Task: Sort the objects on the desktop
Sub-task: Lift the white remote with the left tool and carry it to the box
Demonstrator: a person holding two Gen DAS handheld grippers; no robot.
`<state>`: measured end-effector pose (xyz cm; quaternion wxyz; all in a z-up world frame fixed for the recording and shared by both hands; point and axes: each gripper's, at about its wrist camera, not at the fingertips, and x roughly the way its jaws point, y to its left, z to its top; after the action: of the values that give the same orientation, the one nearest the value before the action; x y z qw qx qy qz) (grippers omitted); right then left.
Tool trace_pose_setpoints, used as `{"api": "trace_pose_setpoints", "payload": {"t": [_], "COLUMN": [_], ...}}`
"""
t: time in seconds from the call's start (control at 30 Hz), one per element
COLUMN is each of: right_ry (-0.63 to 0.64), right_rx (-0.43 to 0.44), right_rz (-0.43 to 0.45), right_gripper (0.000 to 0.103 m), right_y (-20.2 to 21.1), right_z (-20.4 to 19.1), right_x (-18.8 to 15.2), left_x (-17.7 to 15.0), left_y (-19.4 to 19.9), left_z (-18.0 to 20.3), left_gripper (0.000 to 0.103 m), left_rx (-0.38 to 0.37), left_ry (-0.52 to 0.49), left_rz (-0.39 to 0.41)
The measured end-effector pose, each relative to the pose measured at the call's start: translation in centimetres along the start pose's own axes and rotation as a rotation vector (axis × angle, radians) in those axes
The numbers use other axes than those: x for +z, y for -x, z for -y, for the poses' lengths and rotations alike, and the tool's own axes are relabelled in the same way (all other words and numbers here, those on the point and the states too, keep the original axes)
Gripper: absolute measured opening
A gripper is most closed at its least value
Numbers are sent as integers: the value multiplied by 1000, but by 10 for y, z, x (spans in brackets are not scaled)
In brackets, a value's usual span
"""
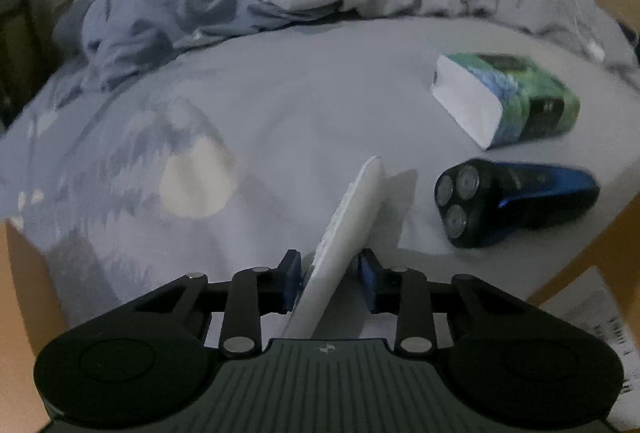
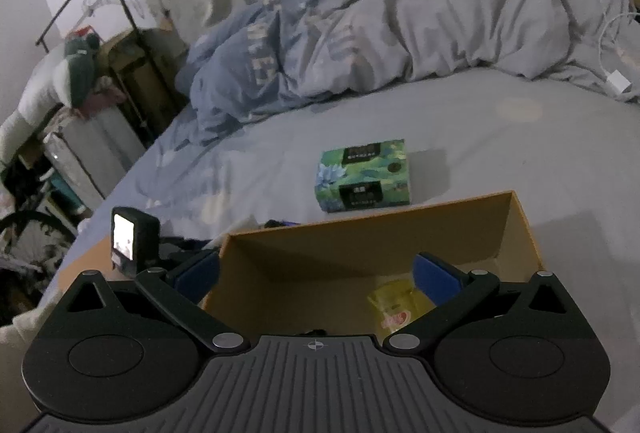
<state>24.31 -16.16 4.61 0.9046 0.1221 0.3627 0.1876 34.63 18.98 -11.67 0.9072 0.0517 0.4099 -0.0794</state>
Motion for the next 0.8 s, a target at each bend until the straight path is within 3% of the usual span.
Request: {"api": "trace_pose_setpoints", "payload": {"t": [0.1,0.5,0.8], "right_ry": [-5,-19,-36], "right_rx": [-3,-15,-14], "right_rz": [6,25,30], "right_gripper": [103,103,103], "right_y": [4,36,58], "right_z": [0,-1,-2], "right_x": [0,-7,-15], "left_x": [-4,-15,-20], "left_y": [11,64,113], "left_z": [3,9,28], "left_gripper": [20,20,20], "left_rx": [4,23,23], "left_ry": [14,148,179], "left_rz": [17,93,132]}}
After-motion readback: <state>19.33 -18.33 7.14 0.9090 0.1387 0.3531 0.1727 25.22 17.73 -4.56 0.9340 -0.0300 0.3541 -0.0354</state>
